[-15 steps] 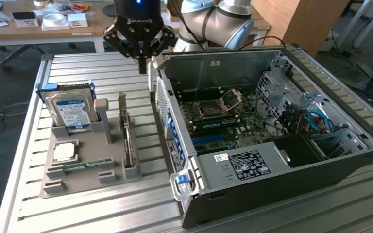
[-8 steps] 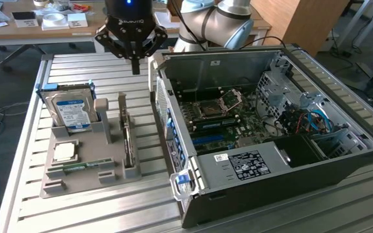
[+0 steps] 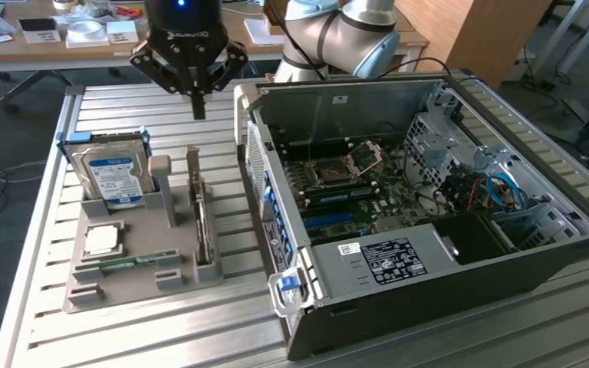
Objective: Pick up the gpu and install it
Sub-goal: 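Reach for the gpu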
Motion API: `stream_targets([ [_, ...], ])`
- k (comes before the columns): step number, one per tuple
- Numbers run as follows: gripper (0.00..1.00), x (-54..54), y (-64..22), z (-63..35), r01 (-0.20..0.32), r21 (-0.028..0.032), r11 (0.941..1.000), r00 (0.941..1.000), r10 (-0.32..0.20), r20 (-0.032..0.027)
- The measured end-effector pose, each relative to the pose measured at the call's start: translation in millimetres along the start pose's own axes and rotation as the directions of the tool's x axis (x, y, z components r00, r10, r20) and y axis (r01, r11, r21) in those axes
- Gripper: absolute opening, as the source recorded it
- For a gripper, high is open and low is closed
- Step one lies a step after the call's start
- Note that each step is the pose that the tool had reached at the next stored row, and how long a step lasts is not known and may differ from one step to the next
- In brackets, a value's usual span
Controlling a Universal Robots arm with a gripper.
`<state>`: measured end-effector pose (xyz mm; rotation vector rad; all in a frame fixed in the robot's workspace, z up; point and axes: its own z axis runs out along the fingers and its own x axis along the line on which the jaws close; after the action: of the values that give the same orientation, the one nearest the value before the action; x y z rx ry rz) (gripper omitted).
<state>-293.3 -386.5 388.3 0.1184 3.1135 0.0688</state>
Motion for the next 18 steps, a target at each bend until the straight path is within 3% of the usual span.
stream_targets([
  [4, 0.11, 7.8, -0.6, 0.0, 0.0, 0.0, 1.0, 1.0, 0.0, 0.0],
  [13, 0.11, 8.8, -1.5, -0.1, 0.0, 0.0, 1.0, 1.0, 0.0, -0.0001],
  [18, 0.11, 12.0, -8.2, -0.4, 0.0, 0.0, 1.0, 1.0, 0.0, 0.0],
])
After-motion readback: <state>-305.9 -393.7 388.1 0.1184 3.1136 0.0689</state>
